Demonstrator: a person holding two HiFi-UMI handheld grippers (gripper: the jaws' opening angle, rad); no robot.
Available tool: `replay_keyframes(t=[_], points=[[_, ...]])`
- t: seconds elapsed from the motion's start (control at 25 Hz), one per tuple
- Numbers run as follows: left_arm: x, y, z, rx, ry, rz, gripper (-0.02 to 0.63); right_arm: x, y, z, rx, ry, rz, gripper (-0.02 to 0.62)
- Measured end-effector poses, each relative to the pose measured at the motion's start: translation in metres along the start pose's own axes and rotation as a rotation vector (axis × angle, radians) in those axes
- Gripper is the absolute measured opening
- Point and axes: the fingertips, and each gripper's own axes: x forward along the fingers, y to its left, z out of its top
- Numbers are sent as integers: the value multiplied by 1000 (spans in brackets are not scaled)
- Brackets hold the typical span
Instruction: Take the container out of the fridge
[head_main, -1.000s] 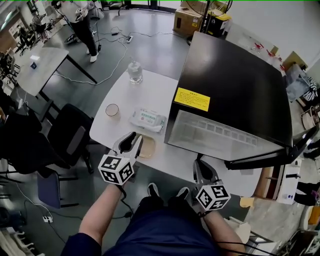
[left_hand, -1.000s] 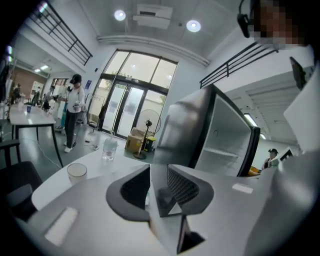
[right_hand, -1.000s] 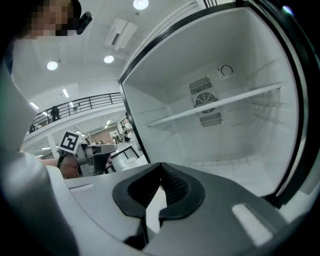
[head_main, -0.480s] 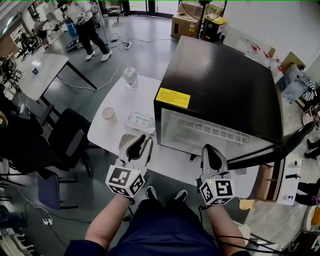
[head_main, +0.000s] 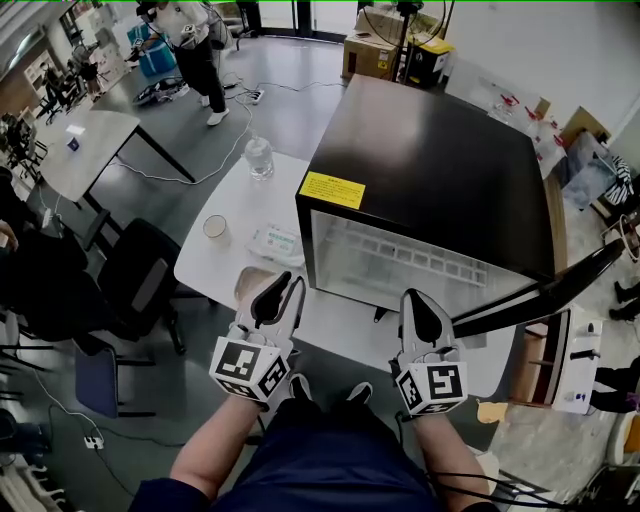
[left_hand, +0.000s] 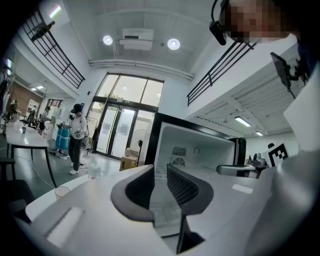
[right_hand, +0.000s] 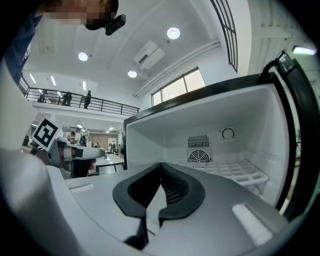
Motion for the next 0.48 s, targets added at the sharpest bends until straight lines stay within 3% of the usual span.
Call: replay_keyframes(t=[0.48], points=[[2, -17, 16, 50, -42, -37, 80, -10, 17, 27, -80, -45, 45, 6]])
